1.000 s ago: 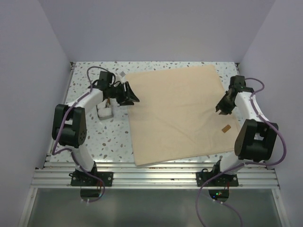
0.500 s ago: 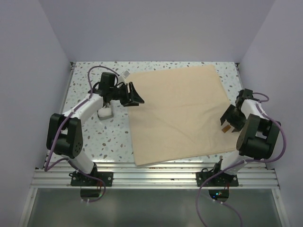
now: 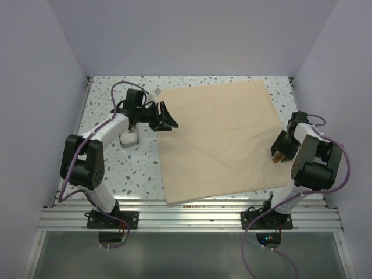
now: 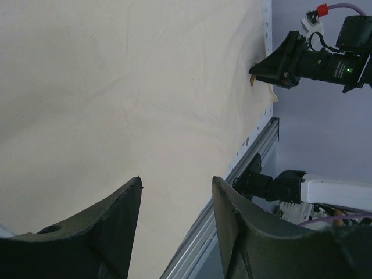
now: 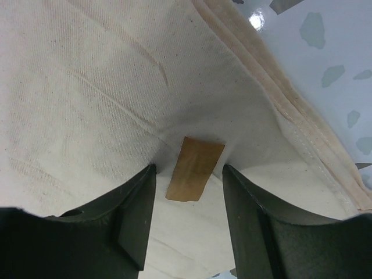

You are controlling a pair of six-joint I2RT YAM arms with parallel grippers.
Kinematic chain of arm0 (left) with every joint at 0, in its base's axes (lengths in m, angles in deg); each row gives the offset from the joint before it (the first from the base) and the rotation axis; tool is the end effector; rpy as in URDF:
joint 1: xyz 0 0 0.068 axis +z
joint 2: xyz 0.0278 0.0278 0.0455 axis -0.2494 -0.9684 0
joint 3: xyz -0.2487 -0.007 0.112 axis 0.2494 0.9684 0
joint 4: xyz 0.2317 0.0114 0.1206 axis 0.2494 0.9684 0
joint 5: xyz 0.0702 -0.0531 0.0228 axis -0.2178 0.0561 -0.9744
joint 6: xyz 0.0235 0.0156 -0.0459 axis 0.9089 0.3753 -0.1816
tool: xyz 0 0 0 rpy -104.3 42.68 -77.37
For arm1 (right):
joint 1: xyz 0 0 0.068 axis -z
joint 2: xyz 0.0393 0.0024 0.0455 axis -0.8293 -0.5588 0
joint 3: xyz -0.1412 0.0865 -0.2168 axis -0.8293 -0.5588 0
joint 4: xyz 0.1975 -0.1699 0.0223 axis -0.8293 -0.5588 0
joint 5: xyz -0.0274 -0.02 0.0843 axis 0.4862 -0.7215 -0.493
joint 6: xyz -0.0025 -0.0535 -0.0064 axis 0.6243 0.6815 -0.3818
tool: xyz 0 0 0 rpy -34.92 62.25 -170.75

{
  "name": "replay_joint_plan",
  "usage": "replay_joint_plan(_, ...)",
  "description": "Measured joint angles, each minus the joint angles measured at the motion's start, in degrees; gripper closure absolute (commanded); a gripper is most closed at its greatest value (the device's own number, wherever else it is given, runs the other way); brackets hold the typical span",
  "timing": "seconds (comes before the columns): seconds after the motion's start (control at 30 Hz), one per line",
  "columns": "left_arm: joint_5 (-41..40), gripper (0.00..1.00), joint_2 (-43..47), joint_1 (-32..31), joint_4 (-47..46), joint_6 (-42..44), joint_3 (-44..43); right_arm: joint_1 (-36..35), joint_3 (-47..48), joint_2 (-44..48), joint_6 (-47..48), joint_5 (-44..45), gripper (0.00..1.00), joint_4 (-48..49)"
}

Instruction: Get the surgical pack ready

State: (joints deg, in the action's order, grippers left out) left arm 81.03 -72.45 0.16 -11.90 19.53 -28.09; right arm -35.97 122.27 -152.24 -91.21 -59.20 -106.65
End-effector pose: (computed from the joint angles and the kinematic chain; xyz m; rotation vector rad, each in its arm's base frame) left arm 0.3494 -0.1149 0.2359 -0.0251 2.4612 -1.3236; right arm 0.2876 -0.1080 0.1630 0.9279 2.7472 -0.1309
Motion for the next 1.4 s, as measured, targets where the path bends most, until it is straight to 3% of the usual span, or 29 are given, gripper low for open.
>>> replay_joint_plan(0.47, 0.66, 0.44, -1.14, 0.0, 0.07, 1.05, -0.85, 0.59, 0.04, -0.59, -1.09, -0.94, 0.64, 0.28)
replay_joint_plan(1.1, 1.46, 0.43, -1.25, -0.07, 0.46, 1.33, -0.94, -0.22, 4.5, 2.75, -4.44, -4.2, 0.69, -4.11)
replay_joint_plan(1.23, 2.4, 0.42, -1.25, -1.33, -0.55, 1.22, -0.94, -5.27, 7.19, 2.99, -6.91, -5.62, 0.69, -5.86)
replay_joint_plan(1.4, 3.43, 0.42, -1.25, -5.31, -5.31, -1.16, -0.85, -19.5, 13.03, 3.02, -11.26, -8.24, 0.69, -6.51)
